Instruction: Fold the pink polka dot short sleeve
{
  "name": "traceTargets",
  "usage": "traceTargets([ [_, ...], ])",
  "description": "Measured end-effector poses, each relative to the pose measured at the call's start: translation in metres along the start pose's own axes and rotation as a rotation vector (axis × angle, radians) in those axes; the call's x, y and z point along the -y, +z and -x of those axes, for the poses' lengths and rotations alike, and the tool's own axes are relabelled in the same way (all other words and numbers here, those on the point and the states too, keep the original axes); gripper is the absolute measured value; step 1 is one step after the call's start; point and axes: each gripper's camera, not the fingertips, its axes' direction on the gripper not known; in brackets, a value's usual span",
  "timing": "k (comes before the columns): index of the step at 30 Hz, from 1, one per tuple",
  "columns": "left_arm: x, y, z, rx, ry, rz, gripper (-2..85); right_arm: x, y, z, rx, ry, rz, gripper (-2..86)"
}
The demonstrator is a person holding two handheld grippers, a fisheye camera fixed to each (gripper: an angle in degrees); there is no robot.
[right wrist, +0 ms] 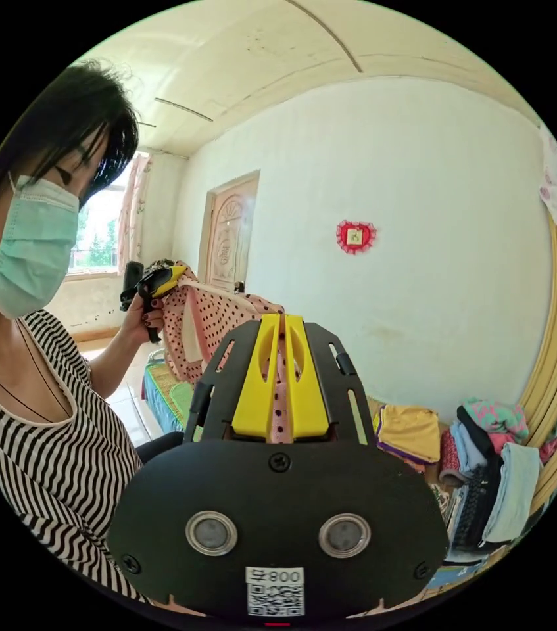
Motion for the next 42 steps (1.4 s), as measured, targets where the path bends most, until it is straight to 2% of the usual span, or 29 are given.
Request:
traceTargets([
  [10,0.038,-0.072,-0.116,0.166,0.214,-0.037,2.2,0.019,-0.042,0.057,-0.019,-0.115,-0.144,0.6],
  [16,0.046,-0.092,-0.142,0.225,0.266,-0.041,2.3,0.027,-0.044,0.066,-0.001,-0.142,-0.18,0.6],
  [23,0.058,-0.098,-0.134,0.269,0.285,-0.033,2.3,0.041,-0.015,0.058,-0.018,-0.165,-0.176,0.5],
  [29,0.074,-0.092,-0.095,0.27,0.265,-0.011,2.2,0.058,0.028,0.031,-0.015,-0.16,-0.164,0.5],
  [35,0.092,-0.068,-0.015,0.286,0.214,0.039,2.3,0.079,0.107,-0.022,-0.005,-0.128,-0.108,0.5],
  [40,0.099,-0.025,0.123,0.333,0.053,0.158,2.4,0.098,0.217,-0.091,0.018,-0.074,0.012,0.5],
  [42,0.095,-0.005,0.181,0.358,-0.016,0.216,2.6,0.103,0.294,-0.136,0.024,-0.026,0.125,0.6],
])
